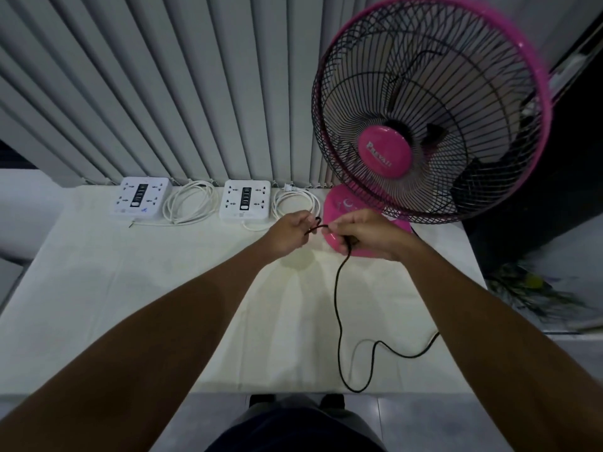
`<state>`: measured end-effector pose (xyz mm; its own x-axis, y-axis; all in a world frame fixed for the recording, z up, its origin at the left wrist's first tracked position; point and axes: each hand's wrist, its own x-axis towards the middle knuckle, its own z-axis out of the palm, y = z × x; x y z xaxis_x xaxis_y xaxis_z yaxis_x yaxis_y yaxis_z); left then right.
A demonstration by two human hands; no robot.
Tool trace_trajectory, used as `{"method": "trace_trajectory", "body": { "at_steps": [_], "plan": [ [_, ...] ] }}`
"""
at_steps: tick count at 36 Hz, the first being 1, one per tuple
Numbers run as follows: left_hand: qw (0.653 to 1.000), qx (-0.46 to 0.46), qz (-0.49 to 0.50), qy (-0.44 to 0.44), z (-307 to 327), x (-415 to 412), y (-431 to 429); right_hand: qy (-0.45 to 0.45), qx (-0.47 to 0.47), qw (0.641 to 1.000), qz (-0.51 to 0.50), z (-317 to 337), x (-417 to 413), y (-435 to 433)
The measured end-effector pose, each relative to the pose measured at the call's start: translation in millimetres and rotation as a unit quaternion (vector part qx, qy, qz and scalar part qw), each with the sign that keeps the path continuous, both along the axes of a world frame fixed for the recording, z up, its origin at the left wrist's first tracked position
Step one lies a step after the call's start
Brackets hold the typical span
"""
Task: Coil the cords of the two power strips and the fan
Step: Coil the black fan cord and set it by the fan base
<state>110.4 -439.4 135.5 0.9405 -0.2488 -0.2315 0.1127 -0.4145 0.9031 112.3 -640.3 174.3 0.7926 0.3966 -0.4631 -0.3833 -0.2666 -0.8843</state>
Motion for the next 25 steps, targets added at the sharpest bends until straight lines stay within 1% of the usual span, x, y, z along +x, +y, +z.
{"method": "trace_trajectory", "body": {
  "at_steps": [3,5,7,10,13,16,20,25],
  "plan": [
    [0.994,-0.049,-0.015,0.092,3.0,-2.5,-3.1,-0.087,-0.084,0.992,-0.040,-7.4,-1.2,-2.0],
    [0.988,-0.078,-0.014,0.132,4.9,-4.6,-5.6,-0.143,-0.117,0.980,-0.066,-12.1,-1.6,2.4],
    [0.981,-0.115,-0.006,0.155,5.9,-6.3,-7.6,-0.183,-0.130,0.970,-0.089,-14.8,0.5,6.4],
    [0.966,-0.166,0.010,0.197,7.3,-6.3,-7.3,-0.217,-0.130,0.962,-0.098,-16.0,1.9,10.5],
    [0.951,-0.194,0.020,0.240,10.3,-6.8,-5.4,-0.228,-0.124,0.960,-0.101,-17.7,0.9,13.0],
    [0.944,-0.213,0.028,0.252,11.9,-8.1,-4.1,-0.239,-0.101,0.960,-0.103,-22.3,1.2,15.6],
    [0.930,-0.239,0.021,0.279,9.3,-7.8,-0.2,-0.224,-0.078,0.965,-0.112,-31.3,4.8,16.0],
    [0.900,-0.298,0.014,0.317,5.8,-3.4,6.4,-0.202,-0.073,0.971,-0.105,-42.6,2.4,14.6]
  ]
}}
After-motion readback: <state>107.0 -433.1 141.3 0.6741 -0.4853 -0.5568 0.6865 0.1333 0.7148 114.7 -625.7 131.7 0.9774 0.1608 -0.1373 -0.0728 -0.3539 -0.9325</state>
